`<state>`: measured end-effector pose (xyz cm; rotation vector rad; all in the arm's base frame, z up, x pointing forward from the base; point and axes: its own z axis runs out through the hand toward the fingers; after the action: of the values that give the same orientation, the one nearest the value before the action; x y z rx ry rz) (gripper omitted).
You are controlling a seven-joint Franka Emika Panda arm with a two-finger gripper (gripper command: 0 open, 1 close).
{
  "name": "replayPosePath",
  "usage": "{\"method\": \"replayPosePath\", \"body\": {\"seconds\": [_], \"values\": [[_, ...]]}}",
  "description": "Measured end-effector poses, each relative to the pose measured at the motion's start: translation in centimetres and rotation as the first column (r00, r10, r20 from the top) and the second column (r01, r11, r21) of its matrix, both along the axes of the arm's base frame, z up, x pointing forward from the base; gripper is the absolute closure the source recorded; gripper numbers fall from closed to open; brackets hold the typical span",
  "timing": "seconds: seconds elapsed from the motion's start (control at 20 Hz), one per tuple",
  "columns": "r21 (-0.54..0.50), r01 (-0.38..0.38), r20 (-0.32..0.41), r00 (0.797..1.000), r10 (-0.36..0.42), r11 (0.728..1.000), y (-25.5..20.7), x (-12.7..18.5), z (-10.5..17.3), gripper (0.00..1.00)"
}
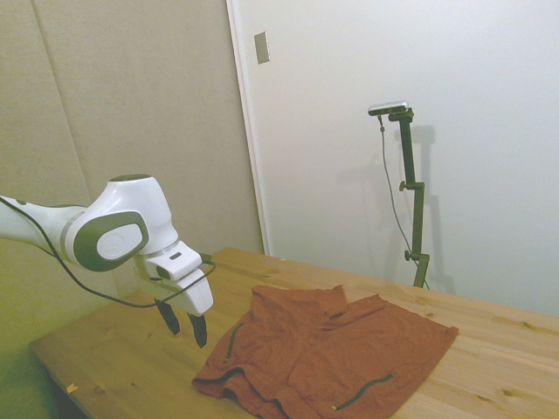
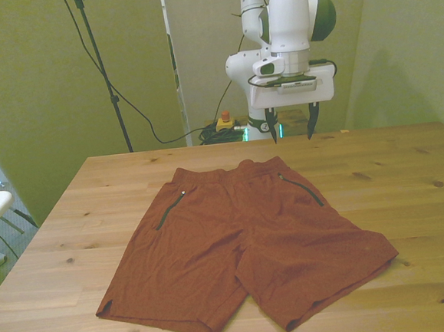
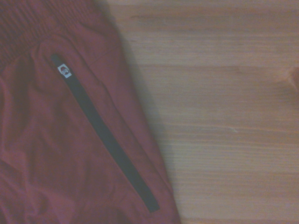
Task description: Fold the shorts
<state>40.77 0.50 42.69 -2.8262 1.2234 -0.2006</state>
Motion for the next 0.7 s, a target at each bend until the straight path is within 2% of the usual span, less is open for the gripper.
{"method": "replayPosePath", "body": {"seconds": [0.2, 0.35, 0.5, 0.7], "values": [[-0.031, 0.000, 0.015, 1.000, 0.001, 1.000, 0.6, 0.4, 0.2, 0.00], [-0.192, -0.021, 0.019, 1.000, 0.025, 0.981, 4.1, 0.4, -0.5, 0.00], [-0.353, -0.045, 0.021, 0.998, 0.056, 0.934, 6.9, -0.3, -1.9, 0.00], [-0.544, -0.015, 0.027, 0.999, 0.035, 0.839, 6.0, -1.2, -4.0, 0.00]]}}
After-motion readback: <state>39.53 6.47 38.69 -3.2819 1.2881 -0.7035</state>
